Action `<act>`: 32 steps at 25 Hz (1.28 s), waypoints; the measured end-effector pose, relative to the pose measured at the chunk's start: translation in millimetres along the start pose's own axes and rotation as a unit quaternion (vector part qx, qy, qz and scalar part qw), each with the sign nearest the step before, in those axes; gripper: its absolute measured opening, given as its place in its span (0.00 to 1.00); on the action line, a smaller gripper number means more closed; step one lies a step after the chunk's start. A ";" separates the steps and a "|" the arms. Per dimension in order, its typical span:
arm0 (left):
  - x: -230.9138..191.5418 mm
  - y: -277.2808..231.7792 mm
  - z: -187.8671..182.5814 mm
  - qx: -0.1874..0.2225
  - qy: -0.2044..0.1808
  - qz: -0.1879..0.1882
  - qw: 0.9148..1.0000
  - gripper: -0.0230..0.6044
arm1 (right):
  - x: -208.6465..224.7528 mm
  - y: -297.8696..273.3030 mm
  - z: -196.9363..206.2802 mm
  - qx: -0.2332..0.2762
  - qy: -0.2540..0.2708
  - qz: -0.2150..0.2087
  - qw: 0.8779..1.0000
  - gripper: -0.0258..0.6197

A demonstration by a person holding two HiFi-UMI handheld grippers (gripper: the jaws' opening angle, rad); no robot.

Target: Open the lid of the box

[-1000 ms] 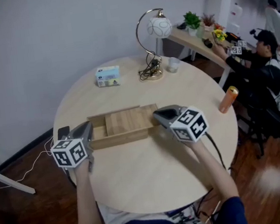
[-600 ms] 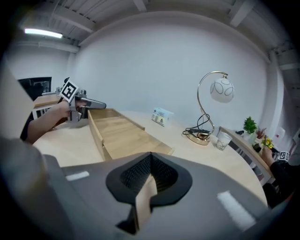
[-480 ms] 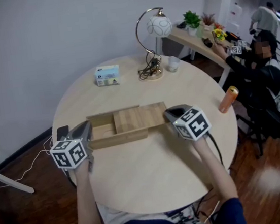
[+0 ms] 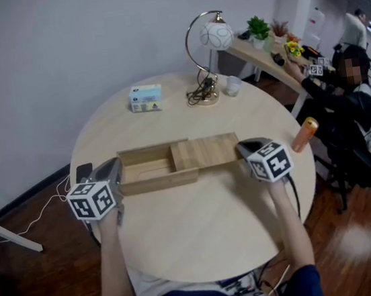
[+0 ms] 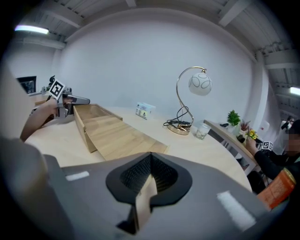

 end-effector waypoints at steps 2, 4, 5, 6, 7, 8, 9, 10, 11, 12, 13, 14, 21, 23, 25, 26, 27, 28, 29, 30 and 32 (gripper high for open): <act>0.3 -0.8 -0.5 0.000 -0.001 0.001 1.000 0.04 | 14.3 6.8 6.8 -0.010 0.001 0.043 0.999 0.03; 0.3 -2.2 -0.1 0.001 -0.010 0.000 1.000 0.04 | 25.6 15.8 10.5 0.004 -0.009 0.070 0.998 0.03; 0.7 -2.3 0.1 0.003 -0.020 0.000 1.000 0.04 | 24.7 21.6 7.7 0.036 -0.024 0.059 0.997 0.03; 2.4 -1.0 -0.3 0.009 -0.030 0.001 1.000 0.04 | 18.5 28.7 1.5 0.082 -0.038 0.037 0.995 0.03; 6.3 2.4 -2.2 0.018 -0.039 0.007 0.999 0.04 | 7.0 36.7 -6.8 0.133 -0.044 0.008 0.990 0.03; 13.5 8.2 -5.8 0.033 -0.048 0.018 0.998 0.04 | -9.8 44.5 -15.8 0.185 -0.040 -0.027 0.982 0.03; 23.9 16.3 -10.5 0.051 -0.062 0.033 0.996 0.04 | -31.6 50.6 -24.3 0.235 -0.032 -0.071 0.969 0.03; 37.2 26.0 -14.4 0.069 -0.086 0.049 0.993 0.04 | -56.8 53.9 -30.9 0.280 -0.024 -0.125 0.952 0.03; 52.9 36.3 -15.8 0.085 -0.123 0.064 0.987 0.04 | -83.3 53.6 -34.2 0.314 -0.020 -0.184 0.931 0.03; 70.2 46.4 -14.3 0.099 -0.168 0.081 0.977 0.04 | -109.0 49.9 -34.1 0.332 -0.019 -0.241 0.912 0.03; 87.6 55.8 -10.9 0.111 -0.211 0.097 0.966 0.04 | -132.5 43.4 -31.6 0.336 -0.017 -0.289 0.897 0.03; 103.0 64.9 -7.0 0.122 -0.247 0.108 0.955 0.04 | -152.7 35.3 -28.3 0.328 -0.014 -0.322 0.888 0.03; 160.1 107.2 27.9 0.104 -0.282 0.133 0.945 0.04 | -194.2 -7.6 -14.1 0.233 0.033 -0.326 0.916 0.03; 150.1 84.5 54.1 0.024 -0.258 0.126 0.957 0.04 | -193.7 -6.4 -13.8 0.235 0.031 -0.324 0.916 0.03; 122.6 60.1 65.1 -0.030 -0.280 0.079 0.956 0.04 | -194.5 -6.0 -13.0 0.236 0.028 -0.322 0.916 0.03; 108.4 52.8 64.0 -0.040 -0.280 0.055 0.958 0.04 | -195.6 -6.2 -12.7 0.235 0.027 -0.322 0.916 0.03; 96.2 48.0 60.9 -0.043 -0.272 0.035 0.961 0.04 | -196.3 -6.4 -12.5 0.235 0.027 -0.323 0.916 0.03; 86.8 44.7 57.6 -0.041 -0.260 0.020 0.965 0.04 | -196.5 -6.3 -12.4 0.234 0.028 -0.323 0.917 0.03; 81.4 42.5 54.8 -0.038 -0.248 0.011 0.968 0.04 | -196.1 -5.9 -12.4 0.233 0.028 -0.323 0.917 0.03; 81.1 41.8 53.0 -0.033 -0.241 0.012 0.970 0.04 | -195.6 -5.4 -12.4 0.233 0.029 -0.323 0.917 0.03; 97.7 46.6 54.2 -0.020 -0.237 0.056 0.970 0.04 | -197.1 -4.7 -12.6 0.233 0.031 -0.328 0.915 0.03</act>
Point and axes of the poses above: the fingertips, and each gripper's own axes: y backward along the fingers, x to its right, z out of its underside, the point moved 4 cm from there along y, backward along the fingers, and after that the axes turned 12 degrees about -z, right-handed, at the moved point
